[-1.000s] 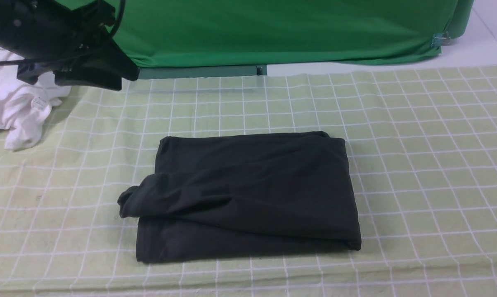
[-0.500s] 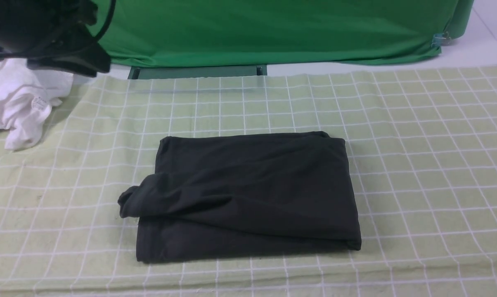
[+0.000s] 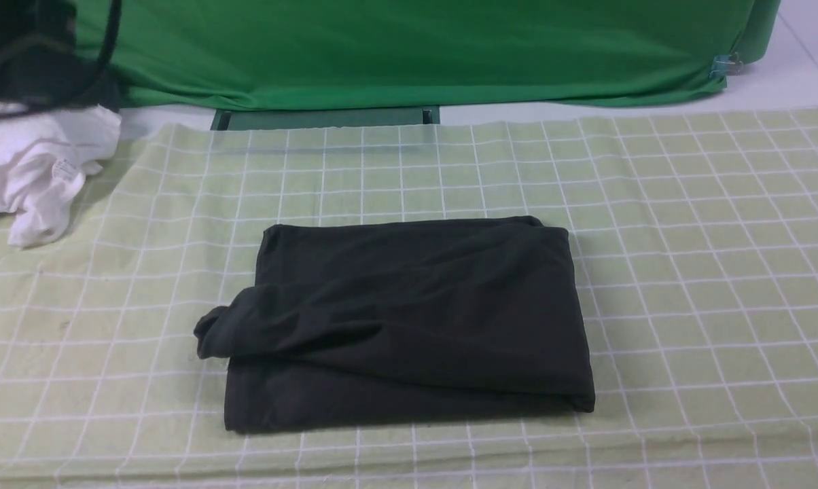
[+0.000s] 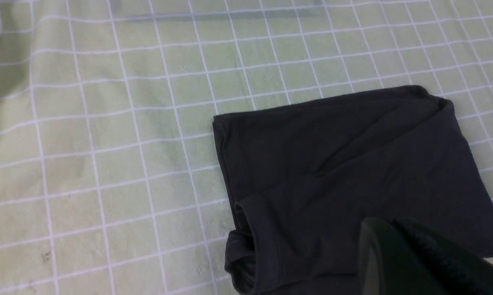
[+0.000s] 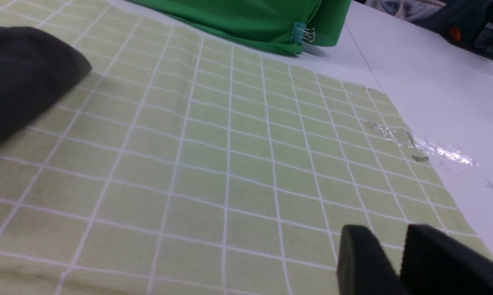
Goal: Fold a long-sleeved shirt over a green coffee tablecloth.
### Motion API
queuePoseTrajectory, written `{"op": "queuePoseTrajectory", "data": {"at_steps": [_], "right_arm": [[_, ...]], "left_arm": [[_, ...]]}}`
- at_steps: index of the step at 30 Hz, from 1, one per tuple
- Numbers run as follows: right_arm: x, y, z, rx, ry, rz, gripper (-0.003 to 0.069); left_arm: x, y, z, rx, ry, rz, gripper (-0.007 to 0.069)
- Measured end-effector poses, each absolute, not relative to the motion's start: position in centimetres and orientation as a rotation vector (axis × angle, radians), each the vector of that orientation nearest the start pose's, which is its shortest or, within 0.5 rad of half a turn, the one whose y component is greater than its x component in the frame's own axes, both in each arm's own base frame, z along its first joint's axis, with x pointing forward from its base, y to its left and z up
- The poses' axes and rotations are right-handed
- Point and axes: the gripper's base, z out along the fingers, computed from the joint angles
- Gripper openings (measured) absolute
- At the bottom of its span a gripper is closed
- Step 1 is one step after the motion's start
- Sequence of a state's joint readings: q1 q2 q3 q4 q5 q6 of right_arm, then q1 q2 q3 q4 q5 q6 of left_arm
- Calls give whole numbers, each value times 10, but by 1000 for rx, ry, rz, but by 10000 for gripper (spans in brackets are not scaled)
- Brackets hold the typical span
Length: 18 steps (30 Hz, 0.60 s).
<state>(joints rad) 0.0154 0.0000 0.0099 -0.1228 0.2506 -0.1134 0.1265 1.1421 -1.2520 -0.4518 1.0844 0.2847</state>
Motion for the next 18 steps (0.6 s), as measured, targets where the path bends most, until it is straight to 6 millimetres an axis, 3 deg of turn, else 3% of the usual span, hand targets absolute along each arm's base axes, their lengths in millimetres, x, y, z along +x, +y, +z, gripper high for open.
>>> {"op": "queuePoseTrajectory", "data": {"at_steps": [7, 12, 18], "right_arm": [[56, -2, 187, -194, 1735, -186, 193], [56, -2, 187, -184, 1736, -177, 196], [56, -2, 187, -136, 1739, -138, 199]], "left_arm": [[151, -15, 366, 56, 2255, -374, 15], [117, -18, 347, 39, 2176, -344, 15], [99, -20, 324, 28, 2164, -344, 15]]}}
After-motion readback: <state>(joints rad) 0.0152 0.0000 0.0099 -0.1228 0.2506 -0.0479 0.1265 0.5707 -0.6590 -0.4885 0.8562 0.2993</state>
